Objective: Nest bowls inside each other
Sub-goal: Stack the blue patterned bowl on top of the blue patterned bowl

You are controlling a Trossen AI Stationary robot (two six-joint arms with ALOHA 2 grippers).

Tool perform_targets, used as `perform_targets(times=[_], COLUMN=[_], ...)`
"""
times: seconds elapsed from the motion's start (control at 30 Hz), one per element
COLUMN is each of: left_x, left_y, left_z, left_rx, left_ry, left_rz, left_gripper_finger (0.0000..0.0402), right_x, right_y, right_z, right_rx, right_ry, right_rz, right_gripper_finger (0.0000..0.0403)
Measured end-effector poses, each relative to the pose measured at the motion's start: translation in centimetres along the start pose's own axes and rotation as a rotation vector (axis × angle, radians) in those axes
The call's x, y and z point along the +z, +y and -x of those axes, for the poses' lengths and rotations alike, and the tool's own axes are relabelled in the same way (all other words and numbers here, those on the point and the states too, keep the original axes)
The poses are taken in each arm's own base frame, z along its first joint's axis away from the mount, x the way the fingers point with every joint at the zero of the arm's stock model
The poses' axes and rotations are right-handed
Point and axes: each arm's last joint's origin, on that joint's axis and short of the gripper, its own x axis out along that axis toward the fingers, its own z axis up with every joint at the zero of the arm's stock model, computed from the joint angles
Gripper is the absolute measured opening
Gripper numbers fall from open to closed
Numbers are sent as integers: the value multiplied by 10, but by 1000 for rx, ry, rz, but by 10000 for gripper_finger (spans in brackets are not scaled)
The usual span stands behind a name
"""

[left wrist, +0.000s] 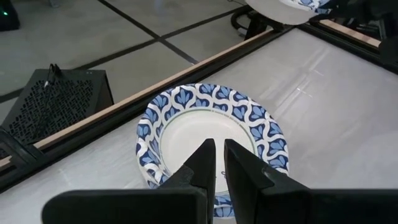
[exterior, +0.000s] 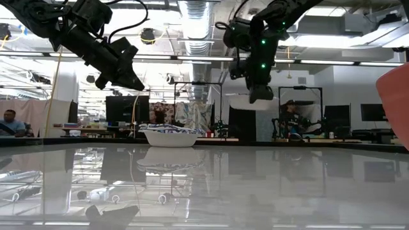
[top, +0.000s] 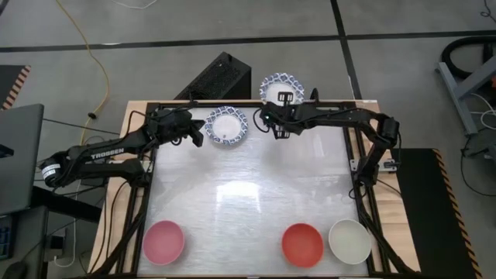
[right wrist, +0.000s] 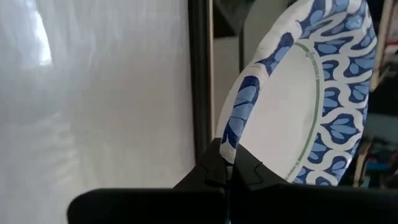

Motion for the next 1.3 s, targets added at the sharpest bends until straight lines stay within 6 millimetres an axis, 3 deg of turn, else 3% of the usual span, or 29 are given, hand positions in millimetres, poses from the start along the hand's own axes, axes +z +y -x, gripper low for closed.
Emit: perform_targets(times=[0.3, 0.6, 1.0, 1.3], left_x=[0, 0, 0, 0], left_y=[0, 0, 0, 0], left_z=[0, 0, 0, 0], left_rx=[1, 1, 1, 0], left_ry=[3, 3, 3, 3], left_rz=[0, 0, -9, -9], left_gripper_finger=[22, 22, 22, 22], right_x=[17, 27, 29, 34], right_y=[1, 10, 12, 15], right_z=[9, 19, 20, 25], right_rx=[-53, 11, 39, 57], right_ry=[-130, -255, -294, -382], right_rz=[86, 189, 216, 345], right_gripper_finger=[11, 11, 11, 11])
